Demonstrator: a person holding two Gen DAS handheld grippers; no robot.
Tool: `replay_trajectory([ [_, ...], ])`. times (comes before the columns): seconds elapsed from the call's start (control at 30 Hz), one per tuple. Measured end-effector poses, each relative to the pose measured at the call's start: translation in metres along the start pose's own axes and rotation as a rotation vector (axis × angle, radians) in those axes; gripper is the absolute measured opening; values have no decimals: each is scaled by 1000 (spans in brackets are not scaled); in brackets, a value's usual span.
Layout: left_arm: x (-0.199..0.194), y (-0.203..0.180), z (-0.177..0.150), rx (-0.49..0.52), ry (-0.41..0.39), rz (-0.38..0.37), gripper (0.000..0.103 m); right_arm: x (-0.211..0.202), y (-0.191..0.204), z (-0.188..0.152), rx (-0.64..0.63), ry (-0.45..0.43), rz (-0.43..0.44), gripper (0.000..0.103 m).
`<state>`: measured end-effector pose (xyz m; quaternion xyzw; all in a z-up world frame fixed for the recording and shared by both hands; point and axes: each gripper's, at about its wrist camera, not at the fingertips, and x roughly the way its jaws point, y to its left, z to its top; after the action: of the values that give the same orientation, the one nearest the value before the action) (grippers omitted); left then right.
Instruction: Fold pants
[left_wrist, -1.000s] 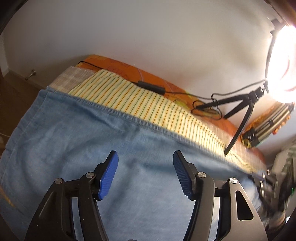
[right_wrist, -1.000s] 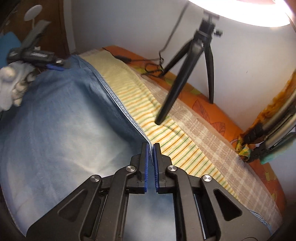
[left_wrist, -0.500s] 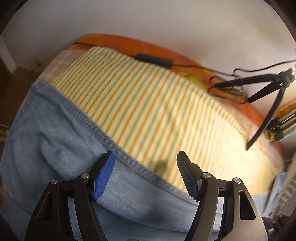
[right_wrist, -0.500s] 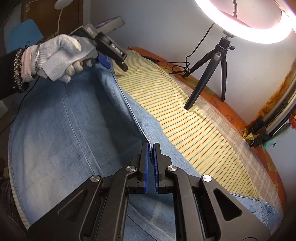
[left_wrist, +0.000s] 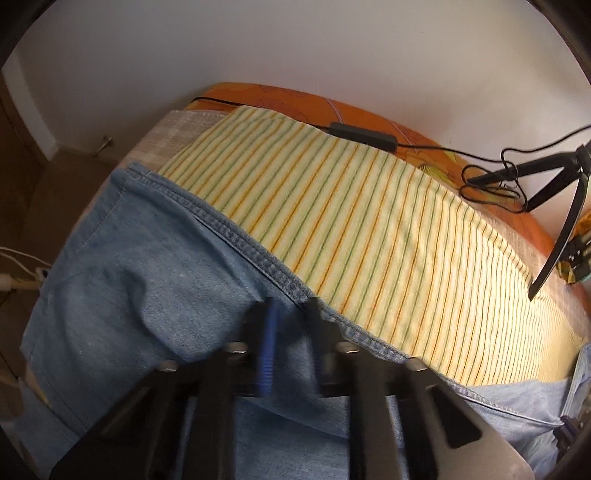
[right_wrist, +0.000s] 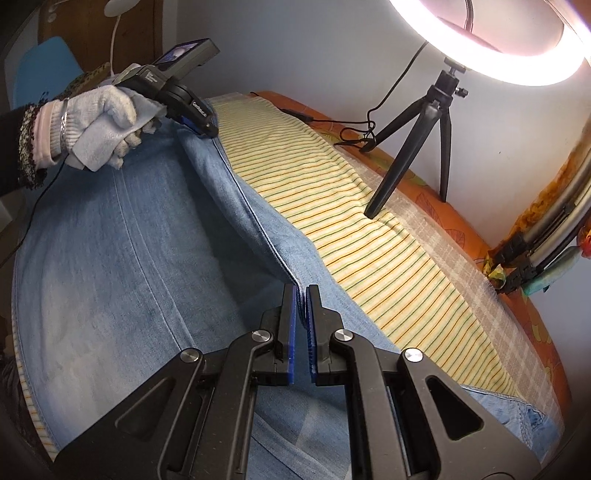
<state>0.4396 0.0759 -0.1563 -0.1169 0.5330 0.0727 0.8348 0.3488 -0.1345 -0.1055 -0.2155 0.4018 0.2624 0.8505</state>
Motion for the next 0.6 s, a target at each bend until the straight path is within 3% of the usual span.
replay_trajectory([
  [0.1, -4, 11, 2, -48, 13, -44, 12, 1, 4, -3, -21, 12, 21, 6],
  [0.13, -5, 16, 3, -76, 35, -71, 17, -1, 8, -5, -31, 14, 25, 6],
  [0.2, -6, 15, 3, -121, 58, -129, 40, -5, 16, -11, -45, 19, 57, 6],
  [0.23, -8, 15, 2, -138, 59, -150, 59, -6, 23, -16, -58, 26, 71, 6],
  [0.27, -9, 12, 2, -136, 61, -153, 69, -6, 30, -21, -76, 36, 80, 6],
  [0.37, -4, -3, 1, -97, 95, -83, 70, -6, 46, -32, -125, 60, 91, 6],
  [0.5, -1, -16, -6, -45, 54, -11, 67, -8, 65, -38, -196, 67, 73, 6],
  [0.57, -2, -25, -15, 31, -7, 81, 50, -8, 68, -38, -203, 65, 70, 6],
  [0.6, -3, -28, -19, 61, -44, 89, 48, -7, 68, -38, -201, 63, 66, 6],
])
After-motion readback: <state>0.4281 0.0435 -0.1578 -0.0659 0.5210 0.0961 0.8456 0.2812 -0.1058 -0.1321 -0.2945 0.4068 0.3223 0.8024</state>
